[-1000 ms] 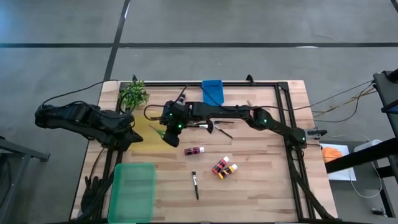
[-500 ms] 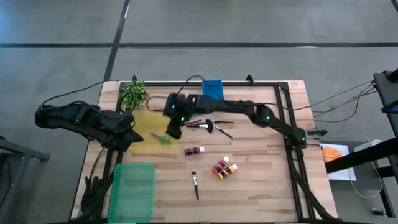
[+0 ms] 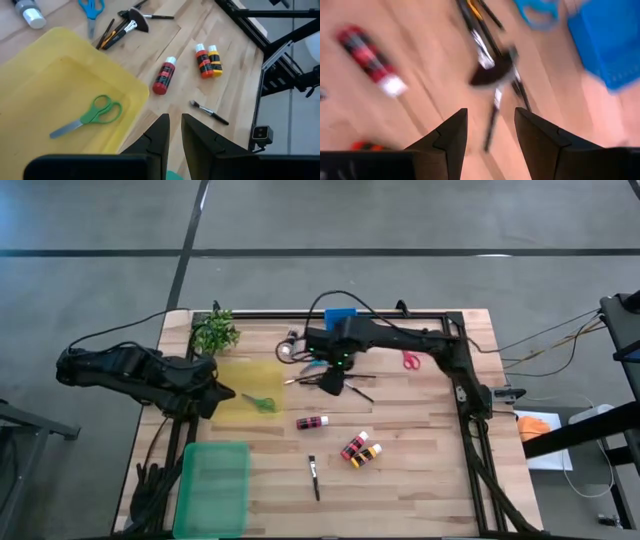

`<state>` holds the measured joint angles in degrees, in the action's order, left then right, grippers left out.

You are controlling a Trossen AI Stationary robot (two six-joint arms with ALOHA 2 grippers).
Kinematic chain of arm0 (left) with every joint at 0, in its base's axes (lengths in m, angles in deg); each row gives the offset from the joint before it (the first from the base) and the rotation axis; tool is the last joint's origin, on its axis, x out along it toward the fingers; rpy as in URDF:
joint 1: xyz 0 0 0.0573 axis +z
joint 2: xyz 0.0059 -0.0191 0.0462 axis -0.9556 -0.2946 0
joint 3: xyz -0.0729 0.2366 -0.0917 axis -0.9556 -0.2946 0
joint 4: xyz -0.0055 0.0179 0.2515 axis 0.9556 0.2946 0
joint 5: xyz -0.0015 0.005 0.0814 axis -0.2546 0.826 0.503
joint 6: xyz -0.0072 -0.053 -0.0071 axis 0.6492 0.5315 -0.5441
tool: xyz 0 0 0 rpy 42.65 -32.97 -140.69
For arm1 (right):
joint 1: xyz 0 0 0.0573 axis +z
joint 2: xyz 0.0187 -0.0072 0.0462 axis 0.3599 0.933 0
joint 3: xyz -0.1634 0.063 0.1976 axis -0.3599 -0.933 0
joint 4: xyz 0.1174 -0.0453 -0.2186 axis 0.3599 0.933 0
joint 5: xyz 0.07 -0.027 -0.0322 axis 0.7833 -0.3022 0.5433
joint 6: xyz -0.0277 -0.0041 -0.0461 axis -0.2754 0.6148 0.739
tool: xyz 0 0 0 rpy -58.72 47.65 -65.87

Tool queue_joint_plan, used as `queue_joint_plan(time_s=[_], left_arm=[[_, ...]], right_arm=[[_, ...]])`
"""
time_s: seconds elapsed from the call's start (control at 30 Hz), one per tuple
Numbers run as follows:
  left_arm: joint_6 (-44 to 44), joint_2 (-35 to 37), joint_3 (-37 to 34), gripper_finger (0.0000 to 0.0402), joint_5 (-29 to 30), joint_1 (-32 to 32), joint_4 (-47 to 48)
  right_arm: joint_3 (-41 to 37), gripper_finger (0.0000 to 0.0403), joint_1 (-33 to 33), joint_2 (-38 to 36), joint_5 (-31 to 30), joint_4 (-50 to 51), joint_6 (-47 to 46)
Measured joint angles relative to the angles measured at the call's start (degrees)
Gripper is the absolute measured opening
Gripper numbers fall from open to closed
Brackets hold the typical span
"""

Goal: Pick & Place Paint Supplies
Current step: Put the red scissors into the yellow bin

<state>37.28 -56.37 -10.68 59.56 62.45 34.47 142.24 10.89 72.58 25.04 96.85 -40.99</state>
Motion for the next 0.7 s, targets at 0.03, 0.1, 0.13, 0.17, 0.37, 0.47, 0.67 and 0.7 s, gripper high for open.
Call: queue_joint_plan(time_s=[0.03, 0.1, 0.13, 0.17, 0.37, 0.47, 0.67, 0.7], left_arm=[[0.0, -0.3, 0.0, 0.006, 0.0, 0.0, -0.3], [0.0, -1.1, 0.0, 0.006, 0.0, 0.0, -0.5], [0.0, -1.5, 0.0, 0.006, 0.0, 0.0, -0.6], [0.0, -1.9, 0.0, 0.006, 0.0, 0.0, -0.7], [0.0, -3.9, 0.0, 0.0061, 0.0, 0.0, -2.8], [0.0, -4.7, 0.0, 0.0061, 0.0, 0.0, -4.6], [0.0, -5.8, 0.0, 0.0061, 0.0, 0.0, -7.9], [0.0, -5.8, 0.0, 0.0061, 0.0, 0.0, -8.4]], right_arm=[[-3.8, 0.0162, -0.3, -1.6, -1.0, -1.1, -1.3], [-11.9, 0.0162, -1.1, -5.5, -1.4, -4.7, -4.0], [-16.2, 0.0162, -1.5, -7.8, -1.4, -7.0, -5.6], [-20.2, 0.0162, -2.1, -10.2, -1.4, -8.8, -7.4], [-40.1, 0.0162, -6.0, -20.4, -1.7, -14.7, -17.0], [-46.8, 0.0162, -8.7, -25.2, -2.8, -16.0, -18.4], [-58.0, 0.0162, -16.3, -31.0, -2.6, -22.7, -17.5], [-59.2, 0.0162, -17.7, -31.5, -2.4, -23.5, -16.9]])
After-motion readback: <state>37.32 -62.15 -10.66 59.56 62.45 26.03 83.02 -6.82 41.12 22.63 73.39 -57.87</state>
